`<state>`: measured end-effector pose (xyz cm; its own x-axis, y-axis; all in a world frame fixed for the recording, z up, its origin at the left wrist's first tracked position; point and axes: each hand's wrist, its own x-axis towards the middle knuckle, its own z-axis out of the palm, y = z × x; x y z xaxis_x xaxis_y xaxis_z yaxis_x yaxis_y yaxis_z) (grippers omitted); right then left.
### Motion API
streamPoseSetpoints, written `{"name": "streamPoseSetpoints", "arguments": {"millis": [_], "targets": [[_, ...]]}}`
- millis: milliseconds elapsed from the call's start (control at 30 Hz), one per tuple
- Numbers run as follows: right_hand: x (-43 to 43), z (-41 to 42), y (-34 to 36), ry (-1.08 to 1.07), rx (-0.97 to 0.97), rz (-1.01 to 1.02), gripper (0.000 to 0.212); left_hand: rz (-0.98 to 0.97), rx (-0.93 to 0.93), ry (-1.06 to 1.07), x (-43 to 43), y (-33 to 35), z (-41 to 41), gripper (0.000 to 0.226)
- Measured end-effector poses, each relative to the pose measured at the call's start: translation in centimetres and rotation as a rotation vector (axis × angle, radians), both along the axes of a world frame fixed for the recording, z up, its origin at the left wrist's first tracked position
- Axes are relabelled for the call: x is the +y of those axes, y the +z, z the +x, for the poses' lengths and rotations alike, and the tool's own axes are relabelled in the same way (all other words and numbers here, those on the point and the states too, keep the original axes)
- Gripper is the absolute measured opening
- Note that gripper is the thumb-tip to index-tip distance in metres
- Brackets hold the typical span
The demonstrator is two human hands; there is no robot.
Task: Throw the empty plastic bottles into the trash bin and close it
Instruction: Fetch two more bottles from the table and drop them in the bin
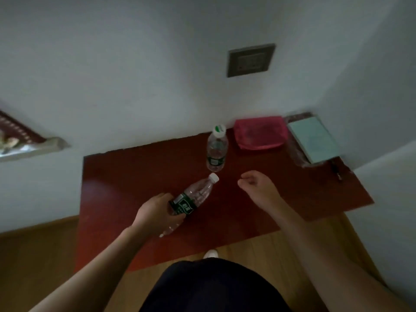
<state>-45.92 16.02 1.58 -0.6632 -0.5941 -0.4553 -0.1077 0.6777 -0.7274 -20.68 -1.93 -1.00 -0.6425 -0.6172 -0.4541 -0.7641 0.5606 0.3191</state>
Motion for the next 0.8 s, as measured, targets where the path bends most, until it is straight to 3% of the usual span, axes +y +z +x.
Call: {"name": "streamPoseSetpoints", "arguments": {"millis": [133,267,500,600,733,800], "targets": [[-4.9,0.4,-0.4,0.006,0.085,-0.06,0.067,0.092,0.197,0.374,0.1,0.4,6.6,0.045],[-8.3,0.9,-1.4,-0.002,0.117,-0.139,0.084,0.118,0.366,0.643,0.0,1.5,10.1,0.049],[-10.7,0.4,-1.1,0.033,0.182,-0.197,0.063,0.217,0.512,0.859,0.7,2.4,10.8,0.05],[-10.5,0.9,0.2,0.175,0.194,-0.25,0.055,0.263,0.574,0.912,1.9,2.9,9.9,0.048],[-9.9,1.7,2.1,0.327,0.126,-0.323,0.051,0.294,0.663,0.948,3.7,3.6,8.5,0.068],[-9.4,1.6,3.0,0.377,0.083,-0.345,0.05,0.284,0.708,0.976,5.0,4.2,7.8,0.059]]}}
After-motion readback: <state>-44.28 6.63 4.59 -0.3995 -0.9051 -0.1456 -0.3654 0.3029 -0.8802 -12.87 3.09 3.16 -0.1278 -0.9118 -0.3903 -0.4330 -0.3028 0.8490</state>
